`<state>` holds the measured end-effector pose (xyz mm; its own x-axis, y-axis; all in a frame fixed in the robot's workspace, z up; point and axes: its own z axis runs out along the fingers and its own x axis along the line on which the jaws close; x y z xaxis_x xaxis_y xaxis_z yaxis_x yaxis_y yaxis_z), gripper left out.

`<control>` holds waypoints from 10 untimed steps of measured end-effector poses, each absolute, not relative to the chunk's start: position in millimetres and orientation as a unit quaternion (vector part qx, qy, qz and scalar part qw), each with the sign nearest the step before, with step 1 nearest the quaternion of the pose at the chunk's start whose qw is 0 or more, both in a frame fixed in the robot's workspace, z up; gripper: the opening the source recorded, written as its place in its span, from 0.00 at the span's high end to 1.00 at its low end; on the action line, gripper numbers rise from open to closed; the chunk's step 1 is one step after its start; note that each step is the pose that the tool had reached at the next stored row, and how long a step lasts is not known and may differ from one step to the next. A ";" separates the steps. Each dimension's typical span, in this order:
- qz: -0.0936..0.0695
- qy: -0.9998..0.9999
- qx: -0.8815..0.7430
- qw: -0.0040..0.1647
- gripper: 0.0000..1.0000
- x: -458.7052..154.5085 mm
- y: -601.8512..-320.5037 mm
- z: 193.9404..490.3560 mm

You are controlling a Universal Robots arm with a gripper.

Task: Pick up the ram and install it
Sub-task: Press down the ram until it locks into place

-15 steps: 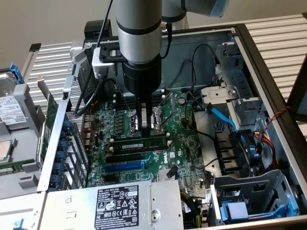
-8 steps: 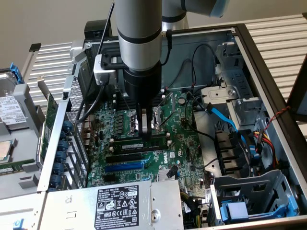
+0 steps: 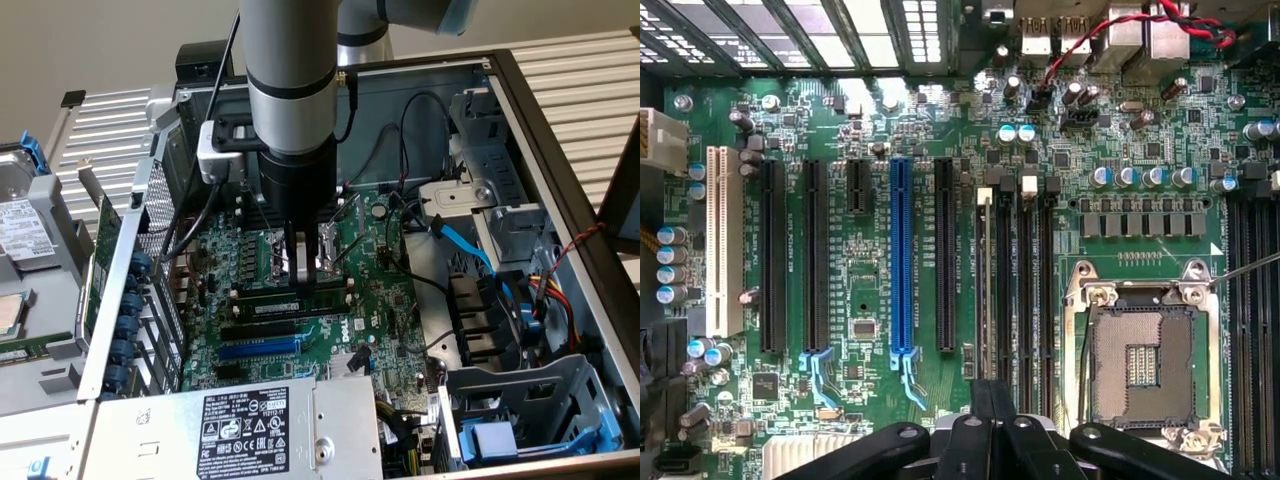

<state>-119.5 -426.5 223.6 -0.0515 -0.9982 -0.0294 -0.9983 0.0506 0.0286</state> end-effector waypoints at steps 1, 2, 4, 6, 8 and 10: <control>0.020 0.725 -0.689 0.000 0.89 -119.4 -426.4 224.5; 0.020 0.725 -0.689 0.001 0.89 -119.4 -426.4 225.6; 0.020 0.725 -0.689 0.002 0.89 -119.3 -426.3 228.5; 0.020 0.725 -0.689 0.000 0.89 -119.5 -426.6 232.3; 0.019 0.725 -0.689 0.000 0.89 -119.4 -426.6 235.4; 0.019 0.725 -0.689 -0.001 0.89 -119.5 -426.6 236.6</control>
